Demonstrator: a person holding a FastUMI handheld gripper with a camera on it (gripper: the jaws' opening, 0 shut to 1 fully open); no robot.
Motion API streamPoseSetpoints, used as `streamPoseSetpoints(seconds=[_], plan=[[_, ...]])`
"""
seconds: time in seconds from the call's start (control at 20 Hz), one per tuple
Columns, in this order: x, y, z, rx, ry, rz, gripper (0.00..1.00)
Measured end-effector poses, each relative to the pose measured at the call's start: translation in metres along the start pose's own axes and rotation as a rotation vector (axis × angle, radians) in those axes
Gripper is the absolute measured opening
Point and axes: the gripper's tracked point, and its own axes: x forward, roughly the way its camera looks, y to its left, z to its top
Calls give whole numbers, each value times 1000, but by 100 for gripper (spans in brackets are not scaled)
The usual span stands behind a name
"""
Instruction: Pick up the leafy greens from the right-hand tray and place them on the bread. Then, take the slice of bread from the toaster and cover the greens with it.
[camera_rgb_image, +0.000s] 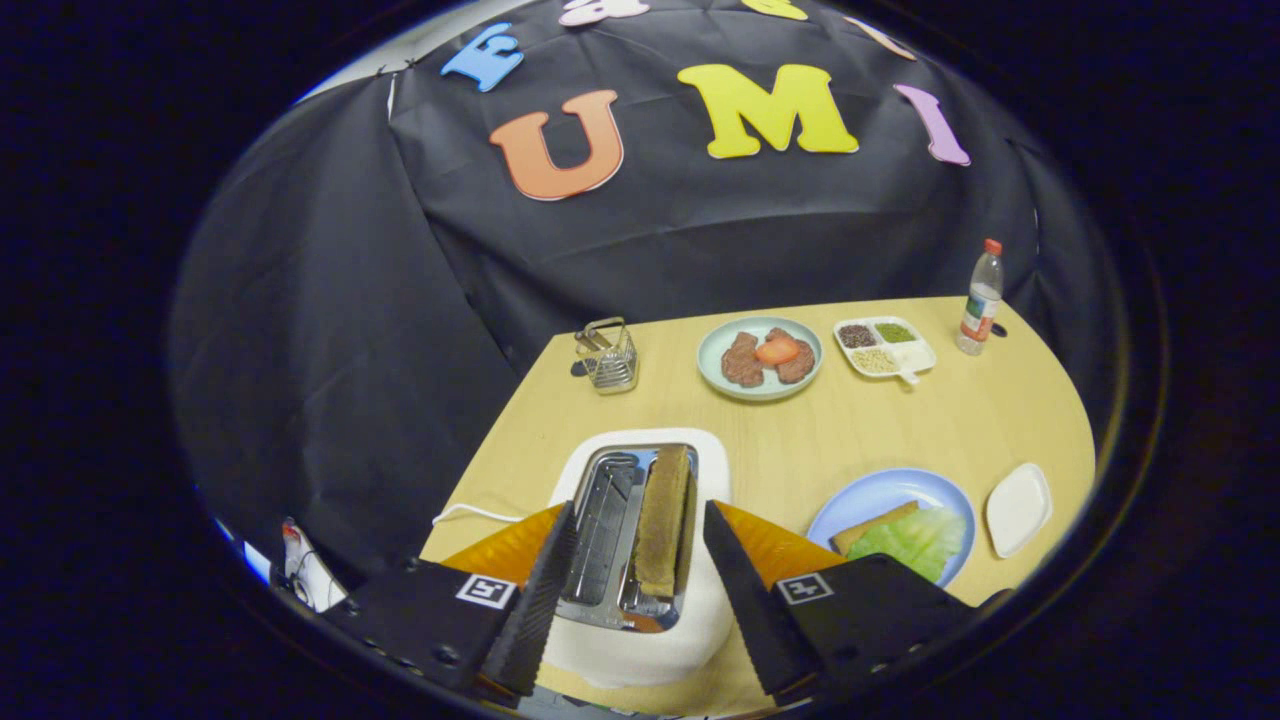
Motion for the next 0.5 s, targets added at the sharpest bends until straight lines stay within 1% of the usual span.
streamPoseSetpoints(seconds=[0.05,0.1,0.2,0.25,0.3,0.35,0.5], plan=[[6,0,-3,0,5,-4,65],[12,3,-4,6,7,11,52],[12,-1,-3,-1,17,-16,24],[13,-2,-1,-5,11,-24,24],[8,-9,-4,-9,18,-56,14],[5,-6,-1,-15,17,-58,5],[-11,-1,8,-37,-12,-48,5]])
